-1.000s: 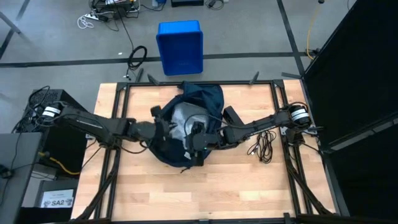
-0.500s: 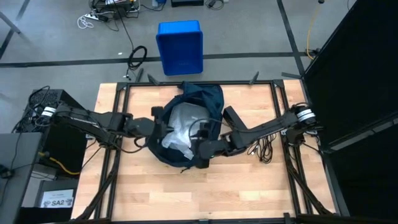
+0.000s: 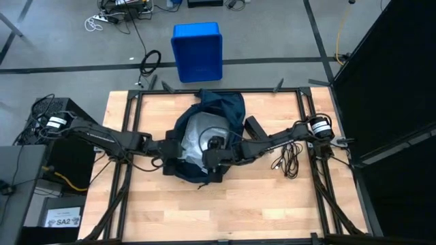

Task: Unpack backpack
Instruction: Remove the white mesh envelope from the backpack

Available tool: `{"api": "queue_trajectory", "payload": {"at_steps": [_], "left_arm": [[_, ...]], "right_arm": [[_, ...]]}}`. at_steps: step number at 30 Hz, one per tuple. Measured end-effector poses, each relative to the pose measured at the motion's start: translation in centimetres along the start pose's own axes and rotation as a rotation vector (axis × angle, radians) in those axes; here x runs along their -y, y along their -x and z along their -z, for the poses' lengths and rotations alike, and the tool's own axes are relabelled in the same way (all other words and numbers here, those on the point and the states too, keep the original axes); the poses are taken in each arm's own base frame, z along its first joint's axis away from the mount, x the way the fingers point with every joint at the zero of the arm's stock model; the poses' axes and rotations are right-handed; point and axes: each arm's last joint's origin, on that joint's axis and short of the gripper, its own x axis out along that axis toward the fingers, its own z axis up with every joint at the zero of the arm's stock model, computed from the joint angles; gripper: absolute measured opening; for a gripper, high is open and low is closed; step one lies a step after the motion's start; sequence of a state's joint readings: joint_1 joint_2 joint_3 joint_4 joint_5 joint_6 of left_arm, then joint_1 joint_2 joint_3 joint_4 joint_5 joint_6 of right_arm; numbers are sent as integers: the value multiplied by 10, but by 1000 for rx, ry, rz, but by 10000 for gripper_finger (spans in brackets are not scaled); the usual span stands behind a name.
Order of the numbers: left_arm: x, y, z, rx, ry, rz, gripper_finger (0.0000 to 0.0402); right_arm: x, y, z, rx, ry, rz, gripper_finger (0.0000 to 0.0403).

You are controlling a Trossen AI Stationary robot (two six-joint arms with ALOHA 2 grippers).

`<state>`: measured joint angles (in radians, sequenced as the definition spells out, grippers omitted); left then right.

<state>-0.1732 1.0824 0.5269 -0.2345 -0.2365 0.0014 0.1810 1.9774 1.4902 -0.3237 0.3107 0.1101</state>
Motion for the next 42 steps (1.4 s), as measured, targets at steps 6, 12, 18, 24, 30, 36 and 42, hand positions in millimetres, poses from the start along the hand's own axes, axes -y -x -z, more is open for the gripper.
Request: {"api": "queue_trajectory", "payload": {"at_steps": [6, 12, 18, 24, 30, 36, 42], "left_arm": [[-5, -22, 15, -82, 58, -68, 282], [-11, -43, 22, -147, 86, -126, 301], [-12, -50, 23, -151, 80, -147, 200], [-12, -50, 22, -143, 70, -144, 17], [-13, -47, 5, -126, 67, -144, 1], [-16, -29, -39, -81, -15, -151, 0], [-21, 9, -93, 8, -115, -224, 0]], "right_arm": [[10, -16, 6, -32, -42, 24, 304], [9, -55, 29, -116, -56, 19, 308], [12, -65, 38, -160, -71, 45, 222], [13, -63, 37, -166, -64, 22, 28], [16, -50, 30, -146, -53, 36, 2], [14, -5, 1, -6, -33, 82, 0], [15, 44, -24, 139, -7, 132, 0]]}}
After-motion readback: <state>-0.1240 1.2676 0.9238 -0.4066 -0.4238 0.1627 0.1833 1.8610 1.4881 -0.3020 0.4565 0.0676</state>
